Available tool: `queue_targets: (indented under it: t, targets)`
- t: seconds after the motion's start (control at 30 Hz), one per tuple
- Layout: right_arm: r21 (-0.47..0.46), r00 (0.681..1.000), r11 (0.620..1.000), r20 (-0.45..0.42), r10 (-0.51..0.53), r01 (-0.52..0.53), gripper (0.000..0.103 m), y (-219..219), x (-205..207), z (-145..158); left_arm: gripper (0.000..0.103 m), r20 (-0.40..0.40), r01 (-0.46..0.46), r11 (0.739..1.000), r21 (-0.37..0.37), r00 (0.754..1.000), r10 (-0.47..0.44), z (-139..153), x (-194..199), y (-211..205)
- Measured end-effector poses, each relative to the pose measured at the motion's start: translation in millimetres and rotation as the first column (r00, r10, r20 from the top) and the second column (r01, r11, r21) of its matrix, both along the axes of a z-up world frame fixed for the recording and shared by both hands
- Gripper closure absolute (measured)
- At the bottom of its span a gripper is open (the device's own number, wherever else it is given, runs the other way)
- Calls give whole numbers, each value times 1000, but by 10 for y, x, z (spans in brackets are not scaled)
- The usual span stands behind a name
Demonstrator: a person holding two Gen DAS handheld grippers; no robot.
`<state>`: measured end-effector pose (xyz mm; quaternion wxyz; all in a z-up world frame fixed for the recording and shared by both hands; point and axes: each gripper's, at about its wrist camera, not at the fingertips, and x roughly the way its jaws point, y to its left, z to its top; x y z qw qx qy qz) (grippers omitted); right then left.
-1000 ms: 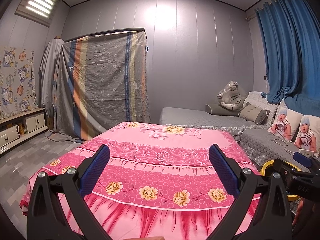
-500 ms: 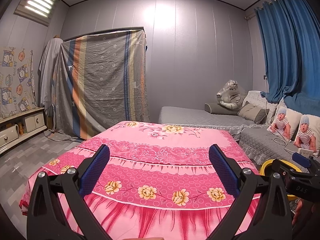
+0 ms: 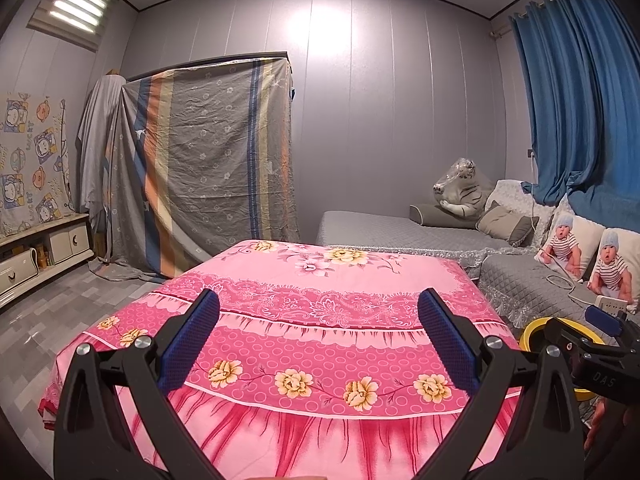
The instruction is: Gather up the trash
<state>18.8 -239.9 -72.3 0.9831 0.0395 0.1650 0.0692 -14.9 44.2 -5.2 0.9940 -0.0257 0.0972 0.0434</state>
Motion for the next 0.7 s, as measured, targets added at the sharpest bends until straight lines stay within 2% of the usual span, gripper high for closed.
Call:
queue_targets:
  t: [0.7]
  targets:
    - [7,1000,1000,-11,-6,6,8,3,-19,-44,8,-6,12,1000,4,1000,-12,-21,16,-32]
